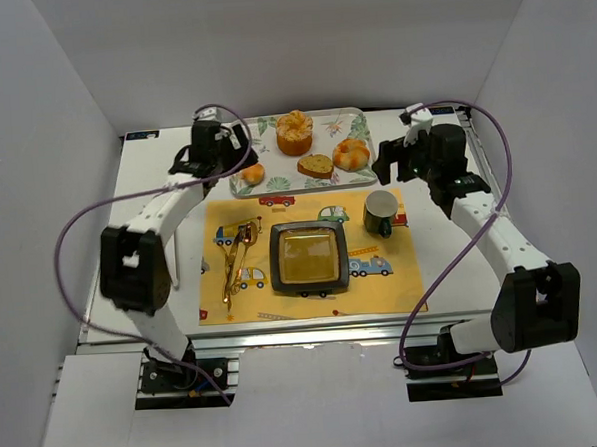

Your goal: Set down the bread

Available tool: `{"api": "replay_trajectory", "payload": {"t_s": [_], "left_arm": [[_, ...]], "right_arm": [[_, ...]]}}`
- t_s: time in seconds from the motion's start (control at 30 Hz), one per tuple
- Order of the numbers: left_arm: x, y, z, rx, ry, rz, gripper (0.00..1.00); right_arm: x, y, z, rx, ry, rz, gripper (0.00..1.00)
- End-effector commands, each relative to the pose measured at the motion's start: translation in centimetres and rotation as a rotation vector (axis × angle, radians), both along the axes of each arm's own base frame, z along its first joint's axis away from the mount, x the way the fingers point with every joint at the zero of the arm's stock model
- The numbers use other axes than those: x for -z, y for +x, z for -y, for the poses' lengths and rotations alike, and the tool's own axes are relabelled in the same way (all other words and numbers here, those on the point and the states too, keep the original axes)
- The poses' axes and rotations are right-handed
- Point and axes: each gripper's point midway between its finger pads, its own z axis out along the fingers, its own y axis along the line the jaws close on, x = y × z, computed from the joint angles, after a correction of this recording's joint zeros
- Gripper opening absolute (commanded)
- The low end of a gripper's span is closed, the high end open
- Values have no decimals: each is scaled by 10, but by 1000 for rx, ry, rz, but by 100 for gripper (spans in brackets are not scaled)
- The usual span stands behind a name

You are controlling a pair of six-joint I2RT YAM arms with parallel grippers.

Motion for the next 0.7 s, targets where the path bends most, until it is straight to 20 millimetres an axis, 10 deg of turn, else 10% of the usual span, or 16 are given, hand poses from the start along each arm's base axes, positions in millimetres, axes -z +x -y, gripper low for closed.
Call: {"api": "replay_trajectory", "payload": {"t_s": [0.0, 0.1, 0.13, 0.17, 0.2, 0.23, 0.3, 0.33, 0.37, 0.43, 0.53, 0.67], "left_arm": [[-66, -48, -45, -42, 99, 113, 98], [-43, -97, -79, -70, 131, 25, 95], [-22, -117, -86, -65, 131, -29, 87], [-19, -126, -103, -96, 121, -36, 72], [-30, -137, -112, -115, 98, -4, 27], [-14, -151, -121, -139, 92, -37, 5], [-12, -165, -142, -199, 88, -38, 0], [-9, -176, -162, -257, 94, -44, 0], [-6, -181, -168, -276, 105, -52, 9], [4, -193, -183, -325, 153, -101, 68], [19, -200, -194, -337, 222, -163, 98], [50, -197, -198, -269, 289, -283, 98]], "right_arm": [[-28, -19, -29, -216, 44, 91, 89], [-24, -70, -66, -682, -38, 246, 82], [-22, -95, -79, -835, -5, 266, 51], [-17, -100, -83, -893, -19, 295, 28], [-14, -104, -88, -919, -2, 279, 2], [-13, -104, -92, -926, 5, 267, 0], [-7, -98, -98, -930, 18, 201, 0], [-6, -97, -100, -933, 22, 177, 39], [5, -98, -100, -933, 36, 110, 49], [3, -96, -101, -953, 26, 115, 64], [7, -94, -100, -940, 10, 108, 70], [8, -93, -99, -921, 3, 114, 72]]}}
